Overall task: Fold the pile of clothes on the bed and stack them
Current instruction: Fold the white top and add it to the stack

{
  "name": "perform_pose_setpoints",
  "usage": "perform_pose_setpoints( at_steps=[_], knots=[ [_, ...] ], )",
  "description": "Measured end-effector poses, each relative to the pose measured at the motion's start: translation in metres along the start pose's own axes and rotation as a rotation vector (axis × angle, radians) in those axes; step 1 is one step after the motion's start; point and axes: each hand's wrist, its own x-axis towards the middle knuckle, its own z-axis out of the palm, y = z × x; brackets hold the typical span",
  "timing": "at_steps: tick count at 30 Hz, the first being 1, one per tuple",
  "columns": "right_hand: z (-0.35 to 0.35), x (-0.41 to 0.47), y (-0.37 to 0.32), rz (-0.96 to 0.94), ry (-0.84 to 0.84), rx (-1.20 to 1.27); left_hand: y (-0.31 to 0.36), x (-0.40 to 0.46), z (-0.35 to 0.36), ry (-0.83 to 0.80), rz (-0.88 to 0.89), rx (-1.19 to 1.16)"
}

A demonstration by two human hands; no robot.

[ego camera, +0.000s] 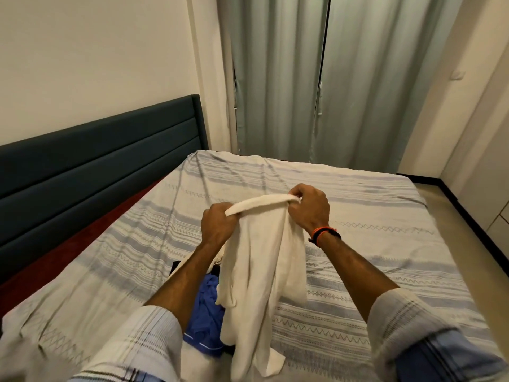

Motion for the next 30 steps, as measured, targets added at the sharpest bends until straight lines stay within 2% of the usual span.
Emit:
perform_pose_setpoints(
  at_steps=[3, 7, 10, 12, 16, 21, 24, 26, 28, 30],
  knots=[
    [0.004, -0.003, -0.004, -0.080, -0.191, -0.029, 0.013, 0.004, 0.003, 0.085, 0.031, -0.103],
    [0.007, -0.004, -0.026, -0.283, -0.453, 0.135, 0.029, 0.009, 0.011, 0.040, 0.095, -0.213],
    [0.005, 0.002, -0.035, -0.320, -0.375, 0.104, 0.032, 0.008, 0.015, -0.021, 0.090, -0.264],
    [0.003, 0.005, -0.033, -0.276, -0.254, 0.173, 0.024, 0.006, 0.018, -0.089, 0.070, -0.279],
    [-0.002, 0.008, -0.025, -0.184, -0.099, 0.350, -0.002, -0.002, 0.021, -0.170, 0.035, -0.160],
    [-0.006, 0.011, -0.012, 0.071, 0.099, 0.525, -0.023, -0.003, 0.017, -0.201, -0.061, -0.063],
    [-0.007, 0.011, -0.004, 0.205, 0.185, 0.532, -0.027, 0.001, 0.010, -0.116, -0.090, -0.007],
    [-0.006, 0.009, 0.003, 0.256, 0.155, 0.432, -0.022, 0.003, 0.007, -0.053, -0.053, -0.019],
    [-0.005, 0.006, 0.008, 0.263, 0.033, 0.248, -0.011, 0.006, 0.006, -0.029, -0.003, -0.082],
    [-0.002, 0.002, 0.008, 0.130, -0.126, 0.115, 0.002, 0.008, 0.006, -0.052, 0.067, -0.160]
  ],
)
